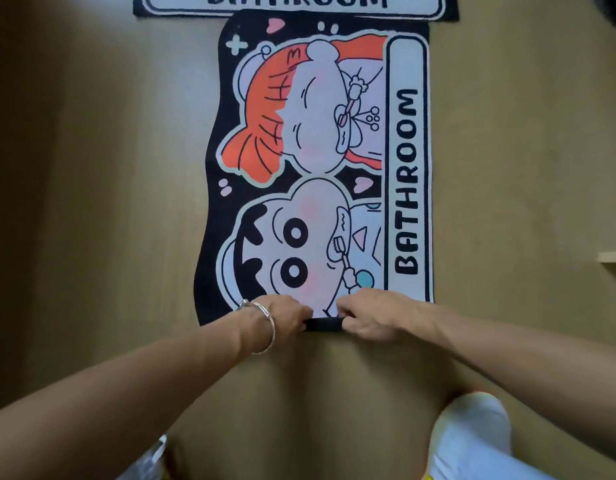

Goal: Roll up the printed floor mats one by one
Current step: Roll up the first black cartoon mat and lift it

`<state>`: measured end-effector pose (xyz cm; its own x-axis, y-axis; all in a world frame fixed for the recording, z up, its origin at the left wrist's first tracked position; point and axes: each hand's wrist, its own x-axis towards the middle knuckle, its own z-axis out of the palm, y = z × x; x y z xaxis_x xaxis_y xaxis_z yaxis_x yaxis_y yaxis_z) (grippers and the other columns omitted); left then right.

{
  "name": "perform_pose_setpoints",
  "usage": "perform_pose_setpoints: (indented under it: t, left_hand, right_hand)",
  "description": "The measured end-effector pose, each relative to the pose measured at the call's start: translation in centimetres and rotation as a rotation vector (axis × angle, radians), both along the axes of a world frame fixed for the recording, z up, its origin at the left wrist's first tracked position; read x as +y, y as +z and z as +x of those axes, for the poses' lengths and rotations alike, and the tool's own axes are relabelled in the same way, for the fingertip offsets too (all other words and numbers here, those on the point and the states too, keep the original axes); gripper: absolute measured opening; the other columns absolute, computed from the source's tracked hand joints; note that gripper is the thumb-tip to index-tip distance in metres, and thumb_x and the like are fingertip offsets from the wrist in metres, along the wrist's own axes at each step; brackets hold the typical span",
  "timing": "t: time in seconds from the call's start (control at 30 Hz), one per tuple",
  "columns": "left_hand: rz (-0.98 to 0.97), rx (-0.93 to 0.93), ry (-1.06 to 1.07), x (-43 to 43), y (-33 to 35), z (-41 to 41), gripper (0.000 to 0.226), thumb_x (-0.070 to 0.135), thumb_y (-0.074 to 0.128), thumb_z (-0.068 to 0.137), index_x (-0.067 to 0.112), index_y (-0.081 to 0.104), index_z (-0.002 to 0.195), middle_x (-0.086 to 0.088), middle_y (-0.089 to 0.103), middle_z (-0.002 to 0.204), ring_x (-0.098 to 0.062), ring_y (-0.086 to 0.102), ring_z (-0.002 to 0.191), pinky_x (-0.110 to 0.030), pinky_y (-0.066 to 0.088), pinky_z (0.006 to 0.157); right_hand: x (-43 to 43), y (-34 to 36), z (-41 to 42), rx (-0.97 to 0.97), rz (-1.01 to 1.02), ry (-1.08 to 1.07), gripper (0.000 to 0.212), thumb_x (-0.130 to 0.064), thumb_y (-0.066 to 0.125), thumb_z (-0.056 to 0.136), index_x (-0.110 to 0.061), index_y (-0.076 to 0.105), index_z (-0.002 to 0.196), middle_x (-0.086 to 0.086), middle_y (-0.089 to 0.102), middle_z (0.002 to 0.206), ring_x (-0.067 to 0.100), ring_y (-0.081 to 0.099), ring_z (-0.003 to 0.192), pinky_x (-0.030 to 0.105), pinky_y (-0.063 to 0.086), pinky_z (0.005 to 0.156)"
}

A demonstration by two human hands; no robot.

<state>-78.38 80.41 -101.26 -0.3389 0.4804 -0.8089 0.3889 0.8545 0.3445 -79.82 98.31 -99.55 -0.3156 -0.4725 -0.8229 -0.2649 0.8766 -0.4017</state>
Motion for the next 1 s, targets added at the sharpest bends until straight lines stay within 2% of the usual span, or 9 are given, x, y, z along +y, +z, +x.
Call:
perform_pose_setpoints:
  t: [0.13, 0.2, 0.27, 0.37, 0.53, 0.7, 0.83, 0.93, 1.0]
  left_hand:
    - [-0.05, -0.036, 0.127, 0.1, -0.4, -2.0, 0.024, 0.019, 0.041, 0.097, 0.015, 0.045, 0.12, -0.011, 0.06, 0.107, -0.026, 0.053, 0.085, -0.031, 0.039, 0.069]
    - [-0.027, -0.039, 0.163, -0.1, -0.7, -2.5, 0.031, 0.015, 0.041, 0.094, 0.016, 0.037, 0.125, -0.009, 0.061, 0.104, -0.027, 0.054, 0.084, -0.035, 0.044, 0.07]
    - [0.018, -0.006, 0.162, -0.2, -0.7, -2.6, 0.036, 0.013, 0.041, 0.091, 0.019, 0.032, 0.125, -0.005, 0.062, 0.099, -0.026, 0.057, 0.081, -0.039, 0.048, 0.069]
    - [0.097, 0.146, 0.065, -0.2, -0.4, -1.8, 0.036, 0.019, 0.038, 0.094, 0.024, 0.03, 0.128, 0.0, 0.058, 0.102, -0.022, 0.054, 0.079, -0.036, 0.044, 0.063]
    - [0.18, 0.333, -0.16, -0.8, -0.3, -1.0, 0.041, 0.048, 0.032, 0.098, 0.025, 0.038, 0.131, 0.001, 0.047, 0.115, -0.018, 0.046, 0.103, -0.033, 0.04, 0.082]
    - [0.103, 0.387, -0.148, 0.3, -0.3, -0.2, 0.037, 0.042, 0.032, 0.1, 0.024, 0.048, 0.128, -0.001, 0.049, 0.113, -0.021, 0.048, 0.102, -0.033, 0.037, 0.081]
    - [0.071, 0.332, 0.083, 0.7, -0.2, -0.2, 0.028, 0.031, 0.032, 0.102, 0.025, 0.046, 0.125, 0.002, 0.056, 0.103, -0.02, 0.057, 0.091, -0.032, 0.041, 0.065]
    - [0.054, 0.338, 0.112, 0.9, 0.3, -0.1, 0.026, 0.018, 0.037, 0.098, 0.021, 0.043, 0.123, 0.0, 0.054, 0.103, -0.02, 0.055, 0.093, -0.032, 0.041, 0.067]
    - [0.06, 0.317, 0.115, 1.0, 0.8, 0.1, 0.027, 0.014, 0.036, 0.097, 0.018, 0.042, 0.122, -0.003, 0.051, 0.106, -0.021, 0.052, 0.095, -0.033, 0.043, 0.073]
  right_hand:
    - [0.1, -0.3, -0.2, 0.249, -0.069, 0.067, 0.022, -0.021, 0.032, 0.099, -0.021, 0.037, 0.121, 0.006, 0.055, 0.107, 0.023, 0.048, 0.075, 0.033, 0.037, 0.067]
    - [0.5, -0.4, -0.2, 0.386, -0.136, 0.199, 0.031, -0.034, 0.03, 0.102, -0.022, 0.034, 0.13, 0.004, 0.049, 0.112, 0.023, 0.05, 0.075, 0.034, 0.037, 0.062]
    - [1.1, -0.8, -0.2, 0.409, -0.141, 0.299, 0.043, -0.047, 0.031, 0.101, -0.02, 0.032, 0.135, 0.004, 0.047, 0.114, 0.022, 0.054, 0.08, 0.033, 0.04, 0.061]
    - [1.9, -1.2, 0.1, 0.406, -0.156, 0.271, 0.043, -0.044, 0.033, 0.101, -0.02, 0.03, 0.136, 0.004, 0.048, 0.113, 0.021, 0.053, 0.078, 0.032, 0.042, 0.061]
    - [1.7, -1.4, 1.2, 0.421, -0.222, 0.186, 0.026, -0.034, 0.032, 0.103, -0.017, 0.041, 0.12, 0.004, 0.055, 0.103, 0.021, 0.052, 0.085, 0.035, 0.043, 0.07]
    - [1.1, -1.6, 1.5, 0.52, -0.213, 0.16, 0.012, -0.021, 0.065, 0.083, -0.015, 0.058, 0.091, 0.005, 0.056, 0.082, 0.02, 0.047, 0.068, 0.033, 0.04, 0.06]
    - [-0.2, -0.7, 1.7, 0.433, -0.103, 0.081, 0.016, -0.014, 0.041, 0.093, -0.015, 0.044, 0.108, 0.005, 0.045, 0.096, 0.019, 0.037, 0.079, 0.032, 0.032, 0.071]
    - [-0.8, 0.0, 1.7, 0.386, -0.083, -0.031, 0.001, -0.018, 0.032, 0.097, -0.019, 0.032, 0.097, 0.002, 0.04, 0.091, 0.019, 0.04, 0.076, 0.033, 0.032, 0.069]
    - [-1.0, 0.0, 1.7, 0.354, -0.069, -0.057, 0.004, -0.022, 0.031, 0.097, -0.019, 0.029, 0.095, 0.002, 0.041, 0.09, 0.019, 0.041, 0.076, 0.034, 0.034, 0.069]
